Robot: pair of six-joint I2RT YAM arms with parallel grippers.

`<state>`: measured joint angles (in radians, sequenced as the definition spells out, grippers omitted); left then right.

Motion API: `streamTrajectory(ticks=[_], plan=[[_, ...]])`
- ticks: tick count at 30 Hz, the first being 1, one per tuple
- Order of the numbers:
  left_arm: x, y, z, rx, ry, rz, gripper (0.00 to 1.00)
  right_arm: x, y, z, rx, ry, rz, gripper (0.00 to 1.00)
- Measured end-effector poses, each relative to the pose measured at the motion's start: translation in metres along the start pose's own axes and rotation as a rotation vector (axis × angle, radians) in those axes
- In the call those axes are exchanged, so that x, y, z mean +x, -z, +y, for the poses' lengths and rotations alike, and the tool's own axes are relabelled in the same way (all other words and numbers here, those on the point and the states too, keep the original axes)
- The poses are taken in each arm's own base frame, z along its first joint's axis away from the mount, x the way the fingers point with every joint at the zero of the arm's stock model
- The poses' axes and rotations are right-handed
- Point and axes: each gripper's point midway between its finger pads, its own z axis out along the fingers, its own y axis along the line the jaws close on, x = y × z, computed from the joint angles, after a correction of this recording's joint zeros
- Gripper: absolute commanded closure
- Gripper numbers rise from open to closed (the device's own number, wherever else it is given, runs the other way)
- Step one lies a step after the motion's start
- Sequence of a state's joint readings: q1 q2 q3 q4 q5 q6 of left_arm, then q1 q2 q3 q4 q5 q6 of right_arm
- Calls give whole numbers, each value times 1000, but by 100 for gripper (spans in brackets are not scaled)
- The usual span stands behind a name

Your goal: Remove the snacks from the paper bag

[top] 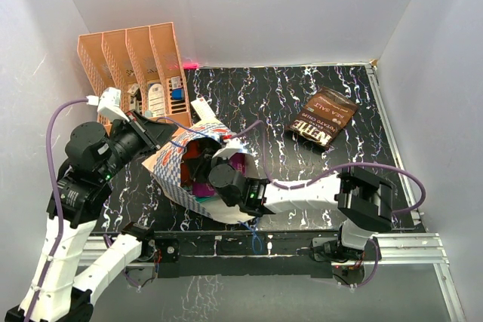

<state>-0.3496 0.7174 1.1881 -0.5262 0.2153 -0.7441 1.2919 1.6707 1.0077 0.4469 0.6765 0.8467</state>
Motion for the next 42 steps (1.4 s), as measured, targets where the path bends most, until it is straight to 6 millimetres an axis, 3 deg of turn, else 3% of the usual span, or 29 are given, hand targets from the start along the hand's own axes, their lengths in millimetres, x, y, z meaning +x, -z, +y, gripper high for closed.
streamTrajectory(ticks=[8,19,30,42], plan=[[-15,15,18,-110,1,-109,100,-13,4,15,-49,-1,18,91],[-30,24,30,-194,18,-194,100,-73,22,57,-186,-76,-17,93],[-37,25,34,-227,15,-221,100,-119,64,87,-305,-114,-26,93],[-39,31,38,-247,14,-245,100,-167,122,108,-437,-108,-21,93]])
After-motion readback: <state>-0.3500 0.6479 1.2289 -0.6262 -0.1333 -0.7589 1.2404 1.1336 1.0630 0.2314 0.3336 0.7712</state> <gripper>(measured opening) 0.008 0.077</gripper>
